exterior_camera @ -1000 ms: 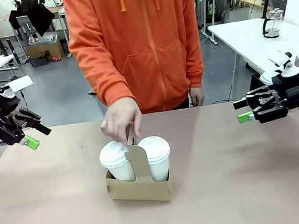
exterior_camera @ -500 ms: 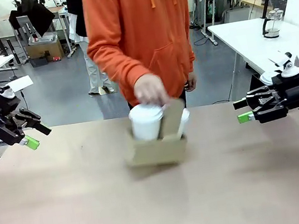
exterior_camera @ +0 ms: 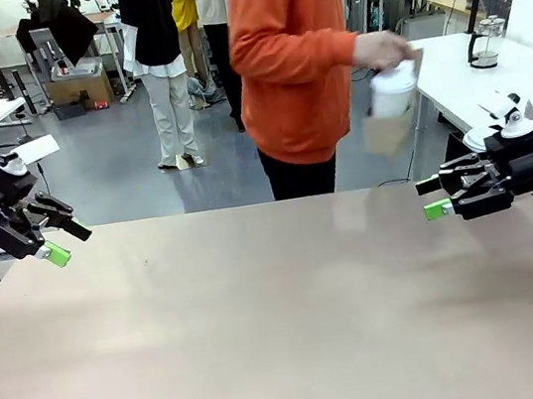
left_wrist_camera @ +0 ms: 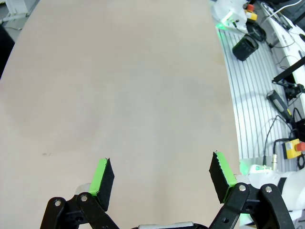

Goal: Pour a drink into a cup and package it in a carrier.
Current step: Insert the held 600 ml Paper Cup into the Cup Carrier.

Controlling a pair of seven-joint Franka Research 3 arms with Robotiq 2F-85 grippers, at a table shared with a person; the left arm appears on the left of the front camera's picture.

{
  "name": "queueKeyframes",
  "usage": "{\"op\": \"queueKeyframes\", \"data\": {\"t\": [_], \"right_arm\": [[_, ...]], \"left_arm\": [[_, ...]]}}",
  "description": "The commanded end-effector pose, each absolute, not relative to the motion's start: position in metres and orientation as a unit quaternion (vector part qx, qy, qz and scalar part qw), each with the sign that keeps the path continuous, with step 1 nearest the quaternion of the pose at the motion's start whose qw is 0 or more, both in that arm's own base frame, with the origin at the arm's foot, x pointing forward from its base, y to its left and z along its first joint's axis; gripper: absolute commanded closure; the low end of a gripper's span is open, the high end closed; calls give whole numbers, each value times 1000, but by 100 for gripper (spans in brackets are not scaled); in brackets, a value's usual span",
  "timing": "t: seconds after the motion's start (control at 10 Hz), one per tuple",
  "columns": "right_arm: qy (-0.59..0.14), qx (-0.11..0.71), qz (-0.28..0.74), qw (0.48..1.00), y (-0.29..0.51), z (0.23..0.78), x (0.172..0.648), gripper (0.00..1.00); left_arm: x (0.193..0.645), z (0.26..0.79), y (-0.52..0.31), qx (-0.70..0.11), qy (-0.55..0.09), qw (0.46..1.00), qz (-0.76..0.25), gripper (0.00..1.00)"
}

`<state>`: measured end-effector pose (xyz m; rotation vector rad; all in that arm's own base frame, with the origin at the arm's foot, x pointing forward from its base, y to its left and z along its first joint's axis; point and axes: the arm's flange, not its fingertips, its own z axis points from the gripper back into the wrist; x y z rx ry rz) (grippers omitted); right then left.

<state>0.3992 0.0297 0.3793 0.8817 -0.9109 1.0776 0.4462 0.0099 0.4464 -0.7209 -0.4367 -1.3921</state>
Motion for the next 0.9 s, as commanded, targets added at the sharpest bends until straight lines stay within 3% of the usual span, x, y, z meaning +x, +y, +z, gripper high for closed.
{"op": "queueKeyframes", "data": {"t": [0.0,0.8], "right_arm": [[-412,391,485,665,27,381,399,19],[-412,391,485,665,27,381,399,19]], "left_arm": [[445,448,9,-319,-199,690,-619,0],[445,448,9,-319,-199,690,-619,0]]}}
